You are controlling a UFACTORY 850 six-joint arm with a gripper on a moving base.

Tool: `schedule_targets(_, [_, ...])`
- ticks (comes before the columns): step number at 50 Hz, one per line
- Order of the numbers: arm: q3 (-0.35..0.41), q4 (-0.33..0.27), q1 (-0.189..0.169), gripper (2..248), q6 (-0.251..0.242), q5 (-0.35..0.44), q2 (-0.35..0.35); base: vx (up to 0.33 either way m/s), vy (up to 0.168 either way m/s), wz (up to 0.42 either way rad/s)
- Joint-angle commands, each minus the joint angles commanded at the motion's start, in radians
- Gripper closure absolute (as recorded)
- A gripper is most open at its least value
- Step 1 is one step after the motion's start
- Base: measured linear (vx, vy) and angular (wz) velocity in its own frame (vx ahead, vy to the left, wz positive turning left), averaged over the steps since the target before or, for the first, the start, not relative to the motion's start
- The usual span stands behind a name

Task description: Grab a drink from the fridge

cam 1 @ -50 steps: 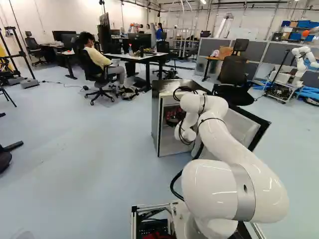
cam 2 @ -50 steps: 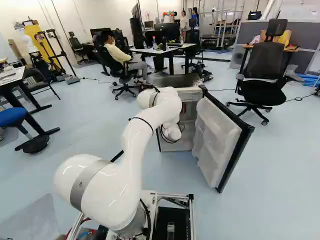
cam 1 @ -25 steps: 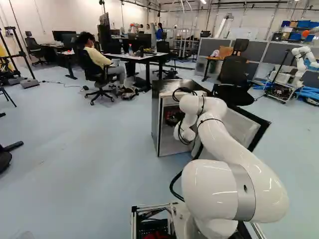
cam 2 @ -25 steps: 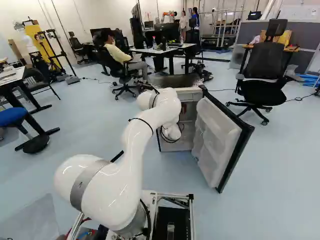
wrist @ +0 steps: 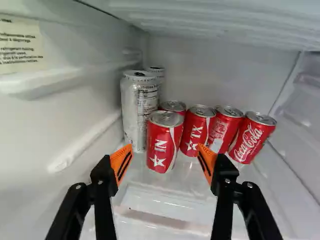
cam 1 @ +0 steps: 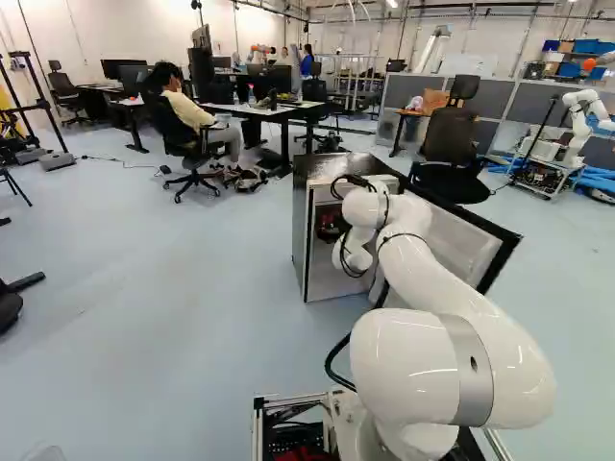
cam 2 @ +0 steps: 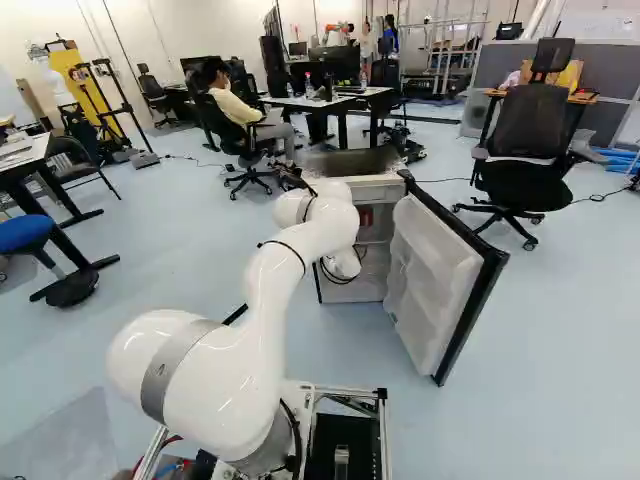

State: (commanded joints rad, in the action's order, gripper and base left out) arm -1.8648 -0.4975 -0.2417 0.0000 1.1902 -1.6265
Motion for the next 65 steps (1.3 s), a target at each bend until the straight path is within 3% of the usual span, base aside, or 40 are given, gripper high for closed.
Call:
schedule_targets(25, [-0.134, 0.0, 0.015, 63, 0.0, 0.0, -0.076, 0.0, 0.0, 0.0])
schedule_targets(47, [-0.137, 0.0, 0.016, 63, 0.0, 0.0, -0.078, 0.0, 0.0, 0.0])
schedule_targets(48, [-0.137, 0.0, 0.016, 76, 0.0, 0.0, -0.078, 0.0, 0.0, 0.0])
schedule_targets(52, [-0.137, 0.0, 0.016, 76, 0.0, 0.0, -0.078, 0.0, 0.0, 0.0])
schedule_targets(53, [-0.137, 0.0, 0.016, 114, 0.0, 0.0, -0.078, 0.0, 0.0, 0.0])
schedule_targets(57, [-0.137, 0.0, 0.016, 114, 0.0, 0.0, -0.078, 0.0, 0.0, 0.0])
schedule_targets(58, [-0.137, 0.0, 0.016, 149, 0.0, 0.0, -0.078, 0.0, 0.0, 0.0])
schedule_targets(65, [-0.137, 0.0, 0.016, 156, 0.0, 0.0, -0.078, 0.0, 0.0, 0.0])
